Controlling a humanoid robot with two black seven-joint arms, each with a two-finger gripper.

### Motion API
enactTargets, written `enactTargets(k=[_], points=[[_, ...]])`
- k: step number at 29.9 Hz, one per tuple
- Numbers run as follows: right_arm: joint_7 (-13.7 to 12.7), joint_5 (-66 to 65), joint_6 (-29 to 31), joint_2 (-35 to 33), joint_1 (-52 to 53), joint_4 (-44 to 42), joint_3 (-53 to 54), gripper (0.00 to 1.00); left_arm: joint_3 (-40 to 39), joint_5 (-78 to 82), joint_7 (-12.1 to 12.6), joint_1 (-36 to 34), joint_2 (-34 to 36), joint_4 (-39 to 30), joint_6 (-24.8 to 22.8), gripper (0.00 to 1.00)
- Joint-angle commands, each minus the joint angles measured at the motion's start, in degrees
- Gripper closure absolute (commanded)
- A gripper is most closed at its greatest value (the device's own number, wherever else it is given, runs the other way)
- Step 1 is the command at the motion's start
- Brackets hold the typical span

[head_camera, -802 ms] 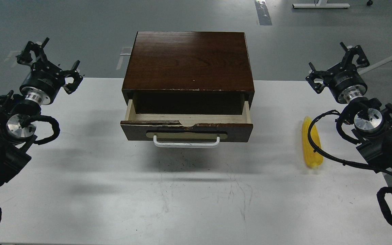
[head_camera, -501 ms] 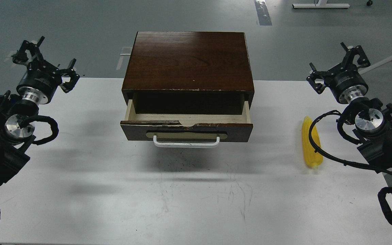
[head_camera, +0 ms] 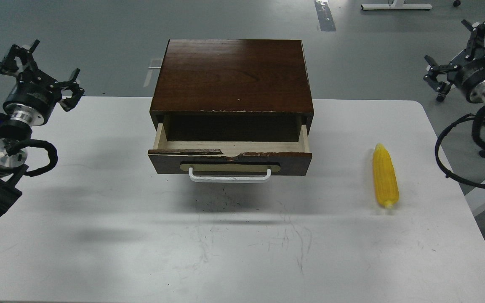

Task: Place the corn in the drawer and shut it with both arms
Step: 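Move the right gripper toward the yellow corn cob beside the box, then grasp the yellow corn cob with the right gripper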

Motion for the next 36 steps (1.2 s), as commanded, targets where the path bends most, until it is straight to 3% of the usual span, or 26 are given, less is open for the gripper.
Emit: enactTargets(k=[1, 9, 14, 20, 22, 25, 27, 29, 36], points=[[0.2, -3.2, 0.0, -3.2, 3.6, 0.0, -7.1, 0.0, 0.1, 0.3, -0.1, -0.1, 0.1, 0.5, 0.0, 0.02], [0.2, -21.6, 0.0, -4.9, 12.9, 1.9, -16.7, 0.0, 0.1, 0.4, -0.1, -0.3, -0.9, 0.5, 0.0, 0.02], [0.1, -31.3, 0.0, -7.6, 14.6, 11.3, -17.2, 0.0, 0.1, 0.5, 0.0, -0.5, -0.8, 0.1, 0.0, 0.02], [-0.6, -48.8, 0.0, -11.9, 13.9, 28.9, -17.1, 0.0, 0.1, 0.5, 0.0, -0.6, -0.8, 0.0, 0.0, 0.02], [-2.4, -55.4, 0.0, -13.4, 11.7, 35.6, -17.4, 0.0, 0.1, 0.4, 0.0, -0.6, -0.8, -0.1, 0.0, 0.02], [-5.0, -59.4, 0.0, -13.4, 9.4, 38.8, -17.4, 0.0, 0.1, 0.4, -0.1, -0.6, -0.8, -0.1, 0.0, 0.02], [-8.7, -64.4, 0.0, -13.1, 6.8, 41.1, -17.4, 0.0, 0.1, 0.4, -0.3, -0.5, -0.8, -0.1, 0.0, 0.02], [-10.7, -68.2, 0.0, -12.6, 5.1, 42.2, -17.4, 0.0, 0.1, 0.4, -0.6, -0.5, -0.8, -0.1, 0.0, 0.02], [-12.3, -72.5, 0.0, -12.2, -0.5, 42.1, -17.8, 0.0, 0.1, 0.4, -0.6, -0.4, -0.7, -0.1, 0.0, 0.02]])
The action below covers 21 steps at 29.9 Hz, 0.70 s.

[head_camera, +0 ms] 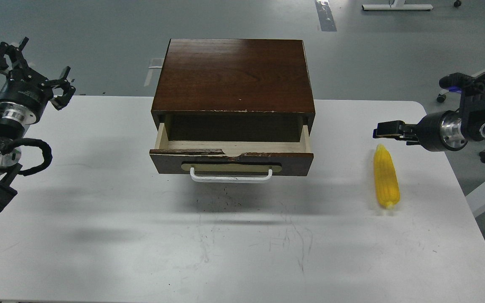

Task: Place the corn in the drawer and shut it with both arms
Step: 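Grasp the yellow corn cob with the right gripper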

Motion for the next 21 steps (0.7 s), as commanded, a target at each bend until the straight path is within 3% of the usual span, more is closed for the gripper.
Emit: enactTargets(k=[1, 7, 12, 13, 15, 17, 19, 21], points=[[-0.2, -0.5, 0.0, 0.5, -2.7, -1.7, -0.6, 0.0, 0.0, 0.0, 0.0, 0.0, 0.1, 0.0, 0.0, 0.02], [-0.5, -0.5, -1.0, 6.4, -5.3, -4.3, -1.1, 0.07, 0.0, 0.0, 0.0, 0.0, 0.1, 0.0, 0.0, 0.02], [-1.5, -0.4, -1.2, 6.9, -5.8, -6.4, -1.0, 0.23, 0.0, 0.0, 0.0, 0.1, 0.3, 0.0, 0.0, 0.02], [-1.5, -0.3, -1.2, 6.9, -5.8, -6.3, -1.0, 0.32, 0.1, 0.0, 0.0, 0.1, 0.4, 0.0, 0.0, 0.02], [-1.5, -0.2, -1.2, 6.9, -5.8, -6.1, -1.0, 0.41, 0.0, 0.0, 0.0, 0.2, 0.5, 0.0, 0.0, 0.02], [-1.7, -0.3, -1.2, 6.9, -5.8, -6.1, -1.0, 0.62, 0.1, 0.0, 0.0, 0.3, 0.7, 0.0, 0.0, 0.02], [-1.7, -0.5, -1.2, 6.9, -5.8, -6.2, -1.1, 0.74, 0.0, -0.1, -0.1, 0.4, 0.8, 0.0, 0.0, 0.02], [-1.7, -0.5, -1.2, 6.8, -5.5, -6.1, -1.1, 0.8, 0.0, -0.1, -0.1, 0.5, 0.8, 0.0, 0.0, 0.02]])
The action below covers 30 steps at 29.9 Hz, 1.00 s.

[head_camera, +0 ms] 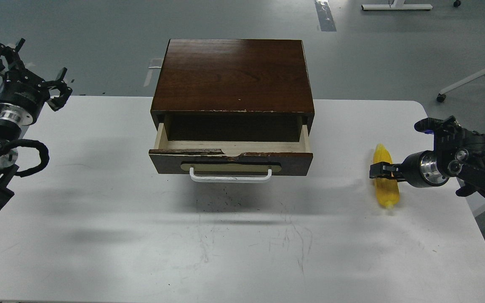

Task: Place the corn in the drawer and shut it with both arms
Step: 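Grasp the yellow corn cob with the right gripper, then lift the corn cob and carry it over the open drawer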

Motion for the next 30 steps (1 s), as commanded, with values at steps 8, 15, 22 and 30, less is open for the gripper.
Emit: enactTargets(k=[8, 15, 22, 30], points=[[0.2, -0.7, 0.1, -5.0, 8.3, 1.2, -0.1, 0.99, 0.0, -0.1, 0.0, 0.2, 0.2, 0.0, 0.0, 0.02], [1.1, -14.3, 0.2, -10.0, 20.1, 10.8, 0.1, 0.99, 0.1, 5.7, 0.4, -0.1, -0.2, 0.0, 0.0, 0.02], [2.4, -19.0, 0.2, -8.9, 31.2, 19.7, 0.3, 1.0, 0.1, 6.9, 0.5, -0.3, -0.3, 0.0, 0.0, 0.02], [6.1, -32.1, 0.2, 2.3, 37.8, 25.7, 0.3, 1.0, 0.1, 6.9, 0.5, -0.3, -0.3, 0.0, 0.0, 0.02]])
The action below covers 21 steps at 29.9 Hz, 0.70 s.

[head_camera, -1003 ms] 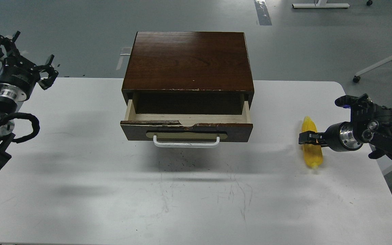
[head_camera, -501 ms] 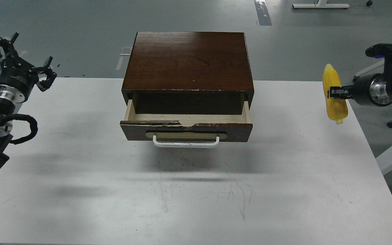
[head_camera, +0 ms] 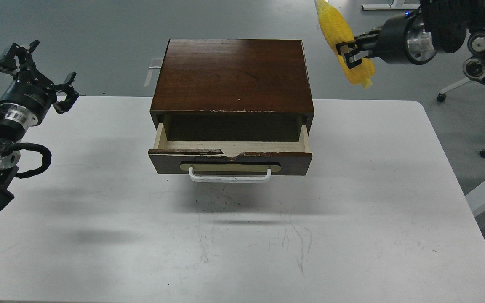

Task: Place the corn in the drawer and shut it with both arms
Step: 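Lift the corn cob and carry it over the open drawer, then lower the corn cob into the drawer and open the right gripper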

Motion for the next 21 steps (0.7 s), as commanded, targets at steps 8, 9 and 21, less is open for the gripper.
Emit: enactTargets(k=[8, 9, 21], points=[[5.7, -13.2, 0.0, 15.5, 3.2, 3.5, -0.3, 1.0, 0.0, -0.1, -0.3, 0.1, 0.6, 0.0, 0.0, 0.02], [6.1, -14.4, 0.0, 16.2, 2.9, 3.8, -0.4, 1.0, 0.0, -0.1, -0.3, 0.1, 0.7, 0.0, 0.0, 0.02], [9.5, -31.5, -0.2, 22.7, -0.3, 5.3, -2.9, 1.0, -0.1, -0.4, -0.5, 0.4, 1.8, 0.2, 0.0, 0.02]])
